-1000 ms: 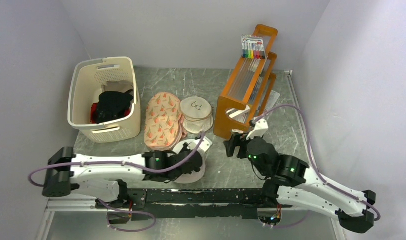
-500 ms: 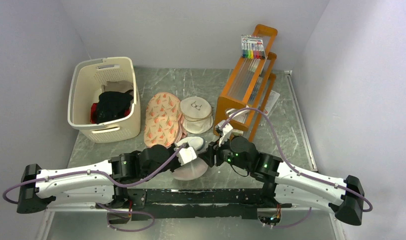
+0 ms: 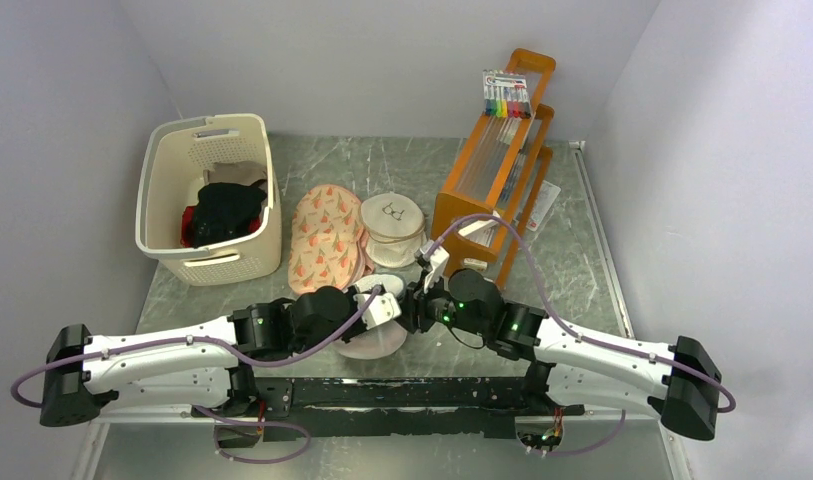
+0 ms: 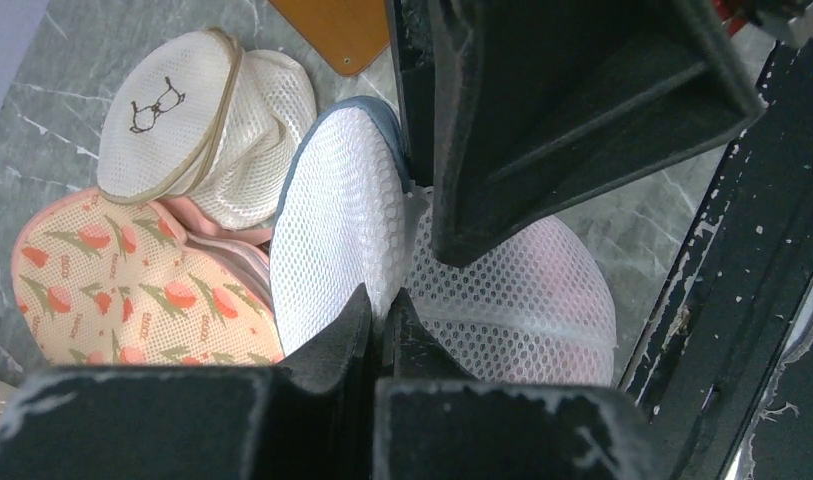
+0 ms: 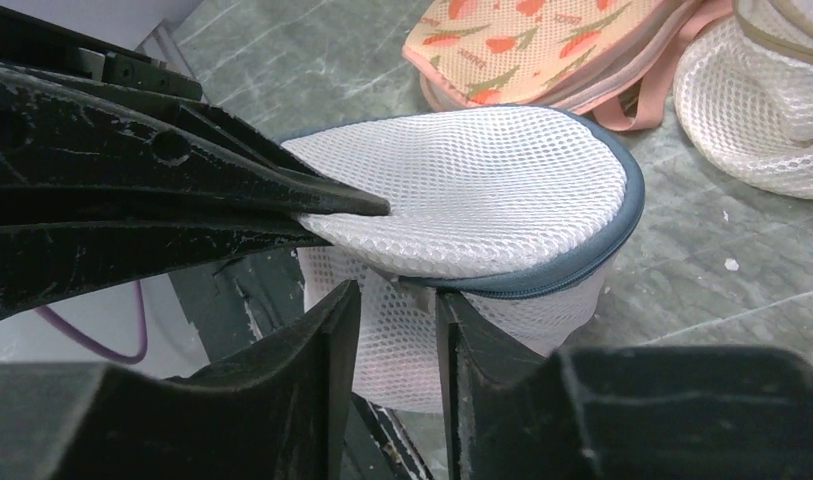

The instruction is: Unzip the laundry bag and remove the bra

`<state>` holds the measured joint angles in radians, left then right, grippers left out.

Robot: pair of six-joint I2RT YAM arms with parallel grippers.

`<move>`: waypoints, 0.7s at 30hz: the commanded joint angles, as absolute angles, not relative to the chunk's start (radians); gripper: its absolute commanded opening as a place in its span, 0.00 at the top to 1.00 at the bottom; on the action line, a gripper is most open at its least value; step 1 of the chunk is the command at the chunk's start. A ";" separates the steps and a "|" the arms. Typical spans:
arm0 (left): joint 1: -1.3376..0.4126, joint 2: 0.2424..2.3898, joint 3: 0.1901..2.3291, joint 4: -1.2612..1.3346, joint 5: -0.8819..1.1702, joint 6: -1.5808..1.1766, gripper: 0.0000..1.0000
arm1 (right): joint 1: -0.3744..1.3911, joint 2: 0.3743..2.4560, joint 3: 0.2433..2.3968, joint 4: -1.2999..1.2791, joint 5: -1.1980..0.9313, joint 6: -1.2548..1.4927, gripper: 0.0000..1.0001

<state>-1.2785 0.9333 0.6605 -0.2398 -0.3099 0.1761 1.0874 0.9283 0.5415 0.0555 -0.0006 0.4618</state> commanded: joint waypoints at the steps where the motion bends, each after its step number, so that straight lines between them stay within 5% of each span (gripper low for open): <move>1: -1.264 0.913 0.693 -0.216 -0.257 0.170 0.93 | 1.084 0.961 0.543 0.149 0.055 0.464 0.69; 13: -1.245 0.923 0.703 -0.225 -0.231 0.167 0.93 | 1.082 0.965 0.558 0.018 0.308 0.507 1.00; 21: -1.233 0.935 0.709 -0.233 -0.222 0.164 0.93 | 0.969 0.927 0.567 -0.114 0.416 0.499 1.00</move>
